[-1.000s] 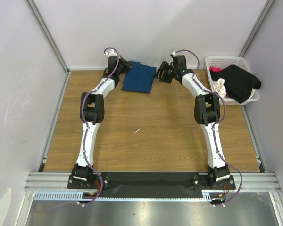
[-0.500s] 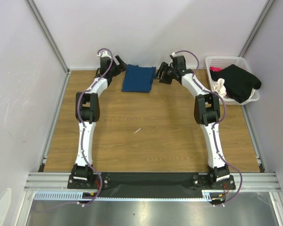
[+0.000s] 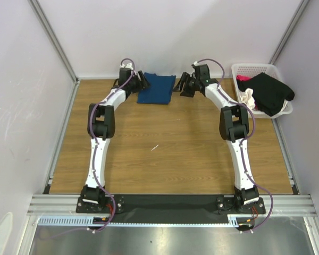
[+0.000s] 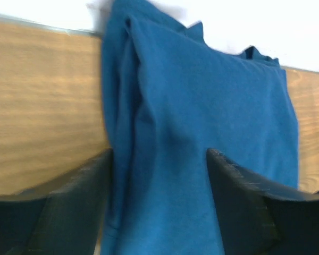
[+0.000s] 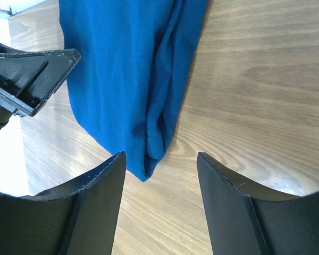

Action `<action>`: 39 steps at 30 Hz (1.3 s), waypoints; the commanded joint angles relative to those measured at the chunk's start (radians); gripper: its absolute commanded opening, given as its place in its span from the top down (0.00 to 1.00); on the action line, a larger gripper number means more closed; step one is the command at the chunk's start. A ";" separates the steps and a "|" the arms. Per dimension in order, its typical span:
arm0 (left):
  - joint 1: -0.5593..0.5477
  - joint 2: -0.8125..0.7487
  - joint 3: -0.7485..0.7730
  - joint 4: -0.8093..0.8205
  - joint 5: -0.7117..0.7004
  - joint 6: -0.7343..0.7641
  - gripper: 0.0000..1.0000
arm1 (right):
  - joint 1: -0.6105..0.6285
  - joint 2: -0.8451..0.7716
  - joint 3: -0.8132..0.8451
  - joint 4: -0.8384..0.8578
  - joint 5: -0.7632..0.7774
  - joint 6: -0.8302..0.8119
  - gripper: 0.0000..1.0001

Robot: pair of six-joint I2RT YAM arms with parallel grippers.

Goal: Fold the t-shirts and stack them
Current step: Neatly place the folded tshirt to the corner

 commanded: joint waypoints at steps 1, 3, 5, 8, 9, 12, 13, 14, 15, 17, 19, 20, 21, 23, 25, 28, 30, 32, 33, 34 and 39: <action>-0.009 0.000 0.079 -0.113 -0.009 -0.031 0.32 | 0.005 -0.104 -0.015 -0.005 -0.004 -0.023 0.38; -0.011 0.001 0.070 -0.114 -0.016 -0.054 0.39 | 0.005 -0.116 -0.039 -0.002 -0.001 -0.024 0.38; -0.012 -0.012 0.053 -0.104 -0.032 -0.068 0.59 | 0.005 -0.127 -0.047 -0.007 0.001 -0.027 0.38; -0.012 -0.035 0.038 -0.126 -0.101 -0.056 0.88 | 0.005 -0.139 -0.056 -0.021 -0.001 -0.038 0.39; -0.012 -0.045 0.035 -0.139 -0.125 -0.048 0.96 | 0.004 -0.145 -0.056 -0.025 -0.001 -0.039 0.39; -0.006 -0.118 -0.029 -0.172 -0.199 -0.010 1.00 | 0.004 -0.176 -0.079 -0.048 0.004 -0.058 0.39; -0.001 -0.146 -0.066 -0.155 -0.205 0.015 1.00 | 0.004 -0.187 -0.108 -0.051 0.007 -0.067 0.39; 0.005 -0.184 -0.161 -0.147 -0.211 0.032 1.00 | 0.001 -0.215 -0.131 -0.051 0.010 -0.070 0.39; 0.009 -0.253 -0.207 -0.143 -0.216 0.045 1.00 | 0.000 -0.229 -0.153 -0.050 0.010 -0.073 0.39; 0.031 -0.327 -0.348 -0.140 -0.213 0.084 1.00 | -0.004 -0.265 -0.228 -0.047 0.018 -0.084 0.39; 0.048 -0.426 -0.439 -0.149 -0.210 0.101 1.00 | -0.009 -0.317 -0.288 -0.033 0.029 -0.084 0.39; 0.069 -0.454 -0.482 -0.152 -0.210 0.113 1.00 | -0.012 -0.334 -0.340 -0.024 0.032 -0.079 0.39; 0.080 -0.483 -0.560 -0.158 -0.204 0.113 1.00 | -0.013 -0.366 -0.369 -0.016 0.033 -0.078 0.39; 0.113 -0.548 -0.623 -0.207 -0.205 0.105 1.00 | -0.018 -0.392 -0.406 -0.008 0.038 -0.078 0.39; 0.132 -0.584 -0.703 -0.262 -0.219 0.095 1.00 | -0.018 -0.424 -0.452 -0.010 0.041 -0.084 0.39; 0.147 -0.684 -0.817 -0.316 -0.271 0.075 1.00 | -0.023 -0.449 -0.490 -0.025 0.039 -0.098 0.39; 0.152 -0.756 -0.890 -0.340 -0.366 0.059 1.00 | -0.024 -0.457 -0.512 -0.033 0.039 -0.110 0.39; 0.152 -0.796 -0.929 -0.380 -0.420 0.047 1.00 | -0.026 -0.464 -0.524 -0.036 0.027 -0.113 0.40; 0.152 -0.833 -0.958 -0.394 -0.450 0.045 1.00 | -0.026 -0.466 -0.532 -0.036 0.023 -0.110 0.40; 0.152 -0.845 -0.970 -0.420 -0.514 0.047 1.00 | -0.026 -0.467 -0.544 -0.033 0.015 -0.110 0.40; 0.216 -0.913 -1.002 -0.463 -0.611 0.102 1.00 | -0.024 -0.489 -0.579 -0.028 -0.002 -0.112 0.41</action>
